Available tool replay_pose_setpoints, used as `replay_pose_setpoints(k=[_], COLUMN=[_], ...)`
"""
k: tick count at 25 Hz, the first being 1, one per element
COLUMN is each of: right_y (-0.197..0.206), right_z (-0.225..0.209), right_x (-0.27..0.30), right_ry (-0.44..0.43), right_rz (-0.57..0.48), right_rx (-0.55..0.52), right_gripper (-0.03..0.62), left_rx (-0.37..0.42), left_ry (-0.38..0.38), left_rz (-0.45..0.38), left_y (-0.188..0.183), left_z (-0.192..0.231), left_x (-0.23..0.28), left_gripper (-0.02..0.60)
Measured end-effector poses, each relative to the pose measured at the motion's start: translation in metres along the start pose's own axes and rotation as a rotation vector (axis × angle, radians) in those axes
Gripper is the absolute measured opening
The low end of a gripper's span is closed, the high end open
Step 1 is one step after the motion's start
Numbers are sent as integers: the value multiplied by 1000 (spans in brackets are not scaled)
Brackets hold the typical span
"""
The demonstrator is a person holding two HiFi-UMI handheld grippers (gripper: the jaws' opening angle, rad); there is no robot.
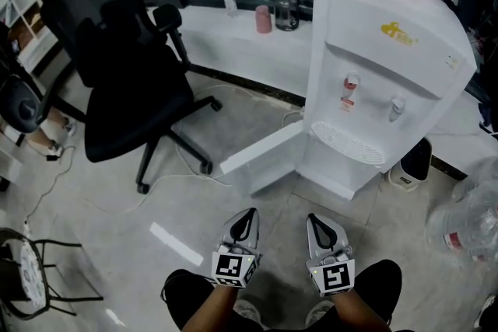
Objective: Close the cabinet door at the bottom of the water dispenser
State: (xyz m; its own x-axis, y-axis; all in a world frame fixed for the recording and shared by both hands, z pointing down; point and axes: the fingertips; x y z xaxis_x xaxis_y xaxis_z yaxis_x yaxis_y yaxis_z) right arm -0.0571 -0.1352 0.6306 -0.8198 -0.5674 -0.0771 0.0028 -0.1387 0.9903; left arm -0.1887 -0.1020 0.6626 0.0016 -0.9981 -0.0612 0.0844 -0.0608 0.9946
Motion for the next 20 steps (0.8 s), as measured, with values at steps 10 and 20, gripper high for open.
replay_pose_setpoints(k=[10, 20], right_y=[4, 1], right_z=[32, 58], right_x=[5, 0], right_ry=[-51, -128], right_rz=[5, 3], right_rx=[-6, -22], right_gripper=[3, 3], left_rx=[-3, 9], left_ry=[-42, -68], left_rz=[-57, 0], left_y=[-6, 14], left_z=[41, 95], left_x=[-2, 25], left_gripper=[142, 413])
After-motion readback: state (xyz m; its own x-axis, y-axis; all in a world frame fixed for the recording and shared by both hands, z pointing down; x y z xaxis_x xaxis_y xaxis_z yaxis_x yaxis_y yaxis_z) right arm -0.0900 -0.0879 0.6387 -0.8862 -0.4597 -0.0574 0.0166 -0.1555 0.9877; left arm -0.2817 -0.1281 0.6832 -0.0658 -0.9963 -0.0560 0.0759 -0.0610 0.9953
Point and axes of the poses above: the fingertips, and each gripper's own axes: x forward along the fingers, z to its left, y out of its underside, and after that the axes turned 9 degrees about -z, right-handed
